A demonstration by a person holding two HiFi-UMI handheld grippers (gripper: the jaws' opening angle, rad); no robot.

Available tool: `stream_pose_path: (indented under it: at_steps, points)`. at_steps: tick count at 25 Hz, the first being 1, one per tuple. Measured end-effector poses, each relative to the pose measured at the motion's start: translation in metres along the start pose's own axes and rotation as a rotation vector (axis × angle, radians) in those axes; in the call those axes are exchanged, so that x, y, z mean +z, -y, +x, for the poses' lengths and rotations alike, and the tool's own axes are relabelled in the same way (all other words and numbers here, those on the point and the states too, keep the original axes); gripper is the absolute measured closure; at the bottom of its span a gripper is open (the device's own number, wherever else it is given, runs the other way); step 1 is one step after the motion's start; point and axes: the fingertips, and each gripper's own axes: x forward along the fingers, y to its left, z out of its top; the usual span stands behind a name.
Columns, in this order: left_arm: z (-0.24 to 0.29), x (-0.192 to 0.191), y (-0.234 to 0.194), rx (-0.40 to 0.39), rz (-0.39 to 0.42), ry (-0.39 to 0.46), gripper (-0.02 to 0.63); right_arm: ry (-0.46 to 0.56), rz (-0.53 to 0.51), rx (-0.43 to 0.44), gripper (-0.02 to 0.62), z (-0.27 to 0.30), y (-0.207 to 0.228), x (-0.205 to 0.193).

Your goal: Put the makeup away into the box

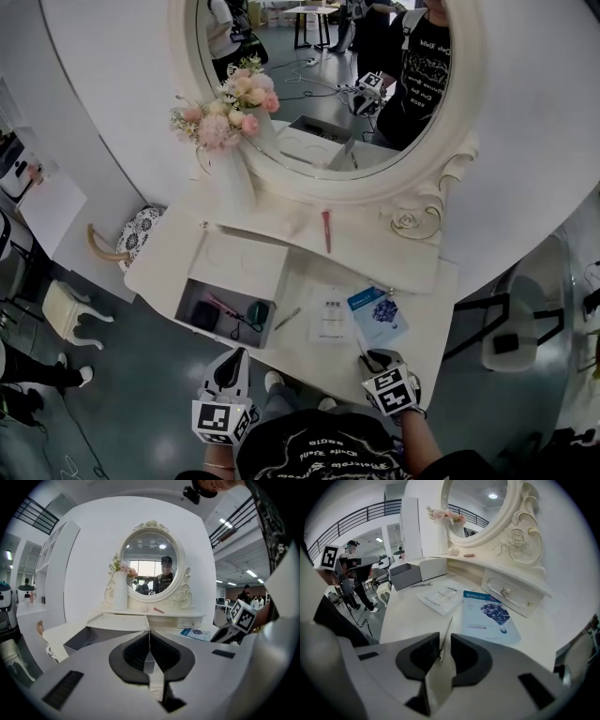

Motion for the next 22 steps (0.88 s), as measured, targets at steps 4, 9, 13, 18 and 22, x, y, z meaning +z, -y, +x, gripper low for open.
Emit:
stream_pose_path:
  at_steps: [4,9,13,18,22]
  points:
    - [-0.004,-0.008,0.003,0.002,0.025,-0.016,0.588,-0.026,-0.015,0.016,0.534,0.000,-0.002,0.002]
    - [-0.006,-0.019,0.001,0.014,0.011,-0.034,0.588,-0.030,-0.009,0.018,0.566,0.001,0.002,0.001]
    - [-0.007,-0.020,-0.001,0.021,-0.007,-0.029,0.588,-0.037,-0.018,0.021,0.568,0.001,0.000,0.001]
    - [-0.004,-0.015,-0.003,0.024,-0.026,-0.016,0.588,-0.037,-0.014,0.026,0.571,0.001,0.002,0.001]
    - [-0.002,-0.014,-0.006,0.021,-0.030,-0.013,0.588,-0.033,-0.010,0.013,0.571,0.000,0.002,0.001]
